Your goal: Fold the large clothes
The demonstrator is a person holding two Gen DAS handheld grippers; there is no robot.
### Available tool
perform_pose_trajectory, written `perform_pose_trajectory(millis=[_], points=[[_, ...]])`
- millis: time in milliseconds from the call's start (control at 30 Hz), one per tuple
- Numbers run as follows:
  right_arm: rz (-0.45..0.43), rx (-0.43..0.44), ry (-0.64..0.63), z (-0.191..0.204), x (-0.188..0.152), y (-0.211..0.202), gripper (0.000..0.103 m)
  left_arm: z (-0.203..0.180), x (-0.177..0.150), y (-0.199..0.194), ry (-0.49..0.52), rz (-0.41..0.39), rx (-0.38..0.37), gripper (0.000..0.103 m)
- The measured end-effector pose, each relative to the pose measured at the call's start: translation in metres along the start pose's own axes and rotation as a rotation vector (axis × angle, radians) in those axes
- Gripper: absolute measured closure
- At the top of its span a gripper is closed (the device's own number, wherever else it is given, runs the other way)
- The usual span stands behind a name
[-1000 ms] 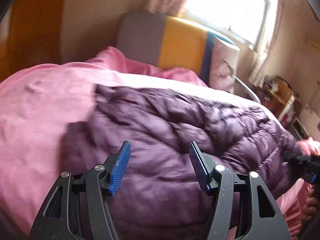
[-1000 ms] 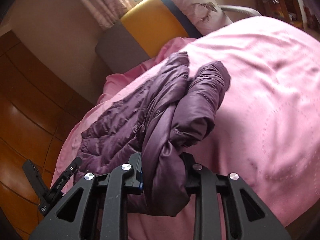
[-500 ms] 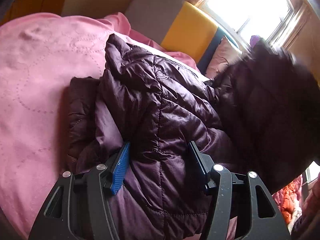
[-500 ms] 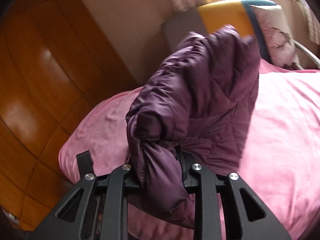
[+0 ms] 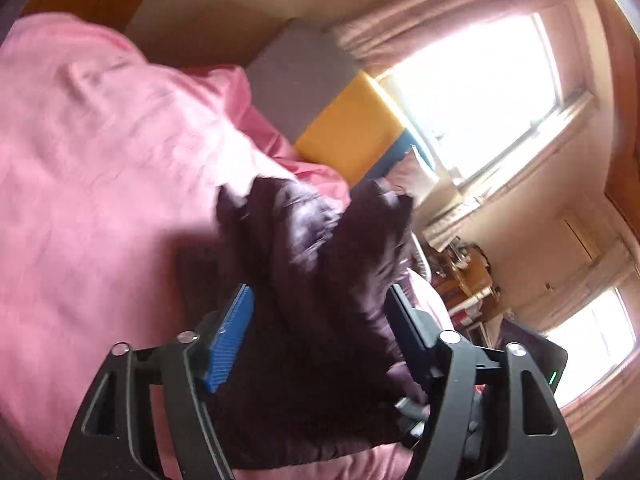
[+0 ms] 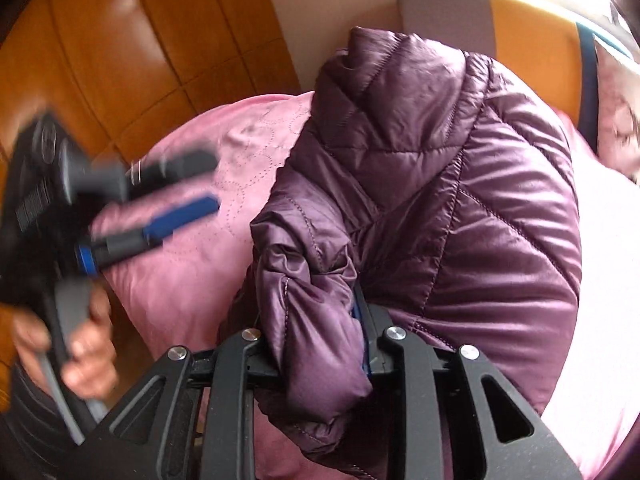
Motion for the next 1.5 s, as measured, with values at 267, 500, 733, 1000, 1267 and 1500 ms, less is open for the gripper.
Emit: perform_pose_trajectory(millis=[267, 500, 733, 1000, 1267, 1500], points=[[-0.040, 0.172, -0.038, 0.011, -0.005, -0.023, 0.042, -0.028, 0.020, 0.082, 0.090, 0.239, 0.057, 0.045], [-0.137, 0.284, 0.126, -0.057, -0.003, -0.084, 0.038, -0.040, 0.018, 0.090, 0.172, 0.296, 0.097, 0.076], [-0.084, 0.122, 0.092, -0.078, -0.023, -0.055, 0.043, -0.027, 0.015, 0.082, 0.172, 0.291, 0.138, 0.085], [-0.055, -0.016, -0.104, -0.023, -0.041, -0.002, 0.040, 0.034, -0.012, 0.060, 0.106, 0.312, 0.313, 0.083], [0.045, 0.176, -0.111, -0.035, -0.012, -0.002, 0.037, 0.051, -0.025, 0.053, 0.143, 0.258, 0.463, 0.076], [-0.088, 0.184, 0.078, -0.102, 0.079, -0.029, 0.036, 0.035, -0.032, 0.042, 0.266, 0.170, 0.578, 0.065]])
Point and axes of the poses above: each gripper's, at about its wrist camera, not at the fingertips, and y roughly the way its jaws point, z to its left, x to its top, the point moved 6 cm from there along y, roughly the way its jaws point, and after that the axes turned 4 degrees about y, right-handed, at the moved point
